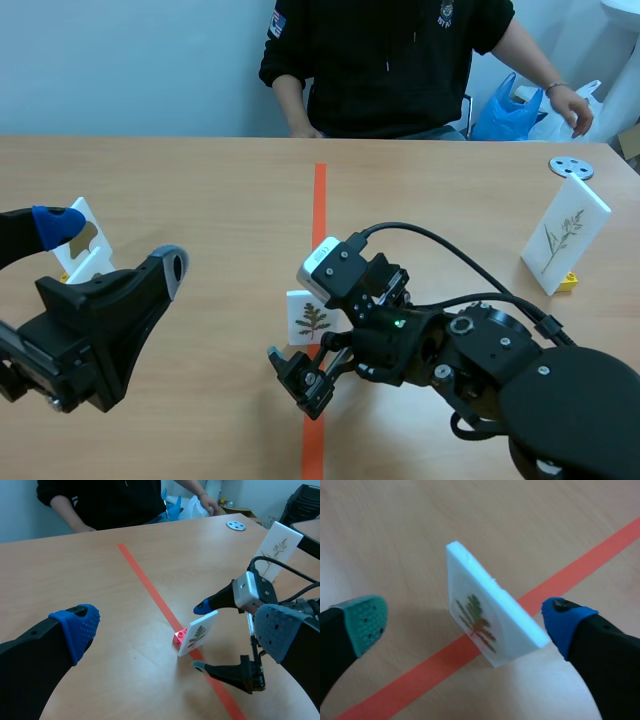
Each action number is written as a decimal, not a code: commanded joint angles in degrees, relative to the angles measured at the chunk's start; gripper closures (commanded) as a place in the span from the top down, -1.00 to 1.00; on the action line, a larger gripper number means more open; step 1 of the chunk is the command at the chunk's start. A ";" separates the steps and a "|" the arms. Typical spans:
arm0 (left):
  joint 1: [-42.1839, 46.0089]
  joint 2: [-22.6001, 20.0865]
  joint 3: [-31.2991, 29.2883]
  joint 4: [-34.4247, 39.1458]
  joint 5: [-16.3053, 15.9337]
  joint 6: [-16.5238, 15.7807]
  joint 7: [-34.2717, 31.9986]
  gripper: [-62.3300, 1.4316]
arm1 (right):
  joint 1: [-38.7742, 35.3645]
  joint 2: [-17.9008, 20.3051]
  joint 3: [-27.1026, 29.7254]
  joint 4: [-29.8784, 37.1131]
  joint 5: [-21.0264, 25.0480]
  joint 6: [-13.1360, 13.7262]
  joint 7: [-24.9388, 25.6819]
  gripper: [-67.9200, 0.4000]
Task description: Sort the leaf by its shape. The table is split by an orange tape line. A compound leaf with several leaflets goes to the left side, a simple leaf with one blade goes to the right side. Return to the home posture when a red brick is placed on the table.
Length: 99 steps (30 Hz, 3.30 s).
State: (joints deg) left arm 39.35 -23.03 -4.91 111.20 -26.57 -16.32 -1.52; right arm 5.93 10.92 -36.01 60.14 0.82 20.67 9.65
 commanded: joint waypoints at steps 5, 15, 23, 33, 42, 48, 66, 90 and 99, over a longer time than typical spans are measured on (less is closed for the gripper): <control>-0.17 0.15 0.39 0.20 -0.24 0.07 -0.79 1.00 | 0.39 0.52 -1.57 -0.22 0.42 -1.84 0.81 0.27; -0.17 0.15 0.39 0.20 -0.24 0.07 -0.81 1.00 | 0.39 0.52 -1.57 -0.22 0.42 -1.84 0.81 -0.46; -0.20 0.15 0.39 0.20 -0.24 0.07 -1.01 1.00 | -0.39 0.52 -1.49 -0.04 0.42 -1.84 2.16 -0.89; -0.20 0.13 0.39 0.20 -0.24 0.07 -1.22 1.00 | -4.33 2.62 3.34 12.15 0.48 -1.77 1.86 -0.89; -0.20 0.13 0.39 0.20 -0.24 0.07 -1.25 1.00 | -14.08 6.95 12.46 28.44 5.62 -1.33 0.15 -0.88; -0.20 0.13 0.39 0.20 -0.24 0.07 -1.25 1.00 | -19.98 7.98 21.20 34.73 11.26 -1.36 -3.17 -0.88; -0.22 0.13 0.39 0.17 -0.24 0.07 -1.44 1.00 | -20.87 7.78 35.63 23.17 19.34 -8.04 -7.76 -0.88; -0.22 0.13 0.39 0.13 -0.24 0.07 -1.44 1.00 | -8.66 7.48 35.65 0.15 18.14 -15.34 -3.69 -0.86; -0.20 0.13 0.39 0.13 -0.24 0.07 -1.44 1.00 | -8.90 7.50 35.76 0.17 17.20 -15.37 -3.74 -0.14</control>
State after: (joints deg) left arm 39.33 -23.03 -4.91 111.09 -26.59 -16.21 -1.96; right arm -3.22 17.76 -0.49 59.22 17.82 5.32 5.08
